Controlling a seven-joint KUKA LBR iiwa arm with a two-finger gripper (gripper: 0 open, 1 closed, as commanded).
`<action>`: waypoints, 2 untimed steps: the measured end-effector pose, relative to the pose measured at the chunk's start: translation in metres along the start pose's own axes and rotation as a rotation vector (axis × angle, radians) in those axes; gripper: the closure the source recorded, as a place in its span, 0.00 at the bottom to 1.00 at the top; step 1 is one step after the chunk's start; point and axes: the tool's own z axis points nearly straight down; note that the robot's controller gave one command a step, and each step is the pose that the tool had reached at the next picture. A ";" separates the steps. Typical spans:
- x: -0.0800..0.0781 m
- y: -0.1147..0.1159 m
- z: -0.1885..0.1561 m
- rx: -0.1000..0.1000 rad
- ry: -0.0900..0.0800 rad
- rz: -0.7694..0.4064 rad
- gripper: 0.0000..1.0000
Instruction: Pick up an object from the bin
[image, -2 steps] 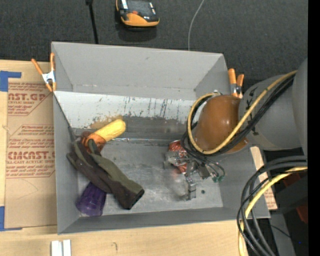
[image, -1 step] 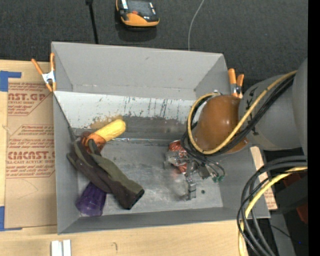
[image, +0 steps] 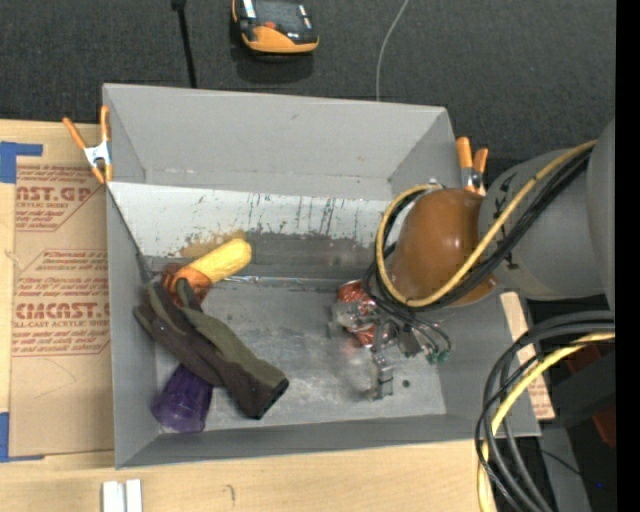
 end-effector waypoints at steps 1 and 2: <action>0.007 -0.029 -0.002 0.003 -0.002 0.059 0.00; -0.016 -0.052 -0.028 0.000 0.000 0.091 0.00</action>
Offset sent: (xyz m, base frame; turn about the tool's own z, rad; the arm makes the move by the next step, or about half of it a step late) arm 0.0478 -0.0587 0.0435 0.1085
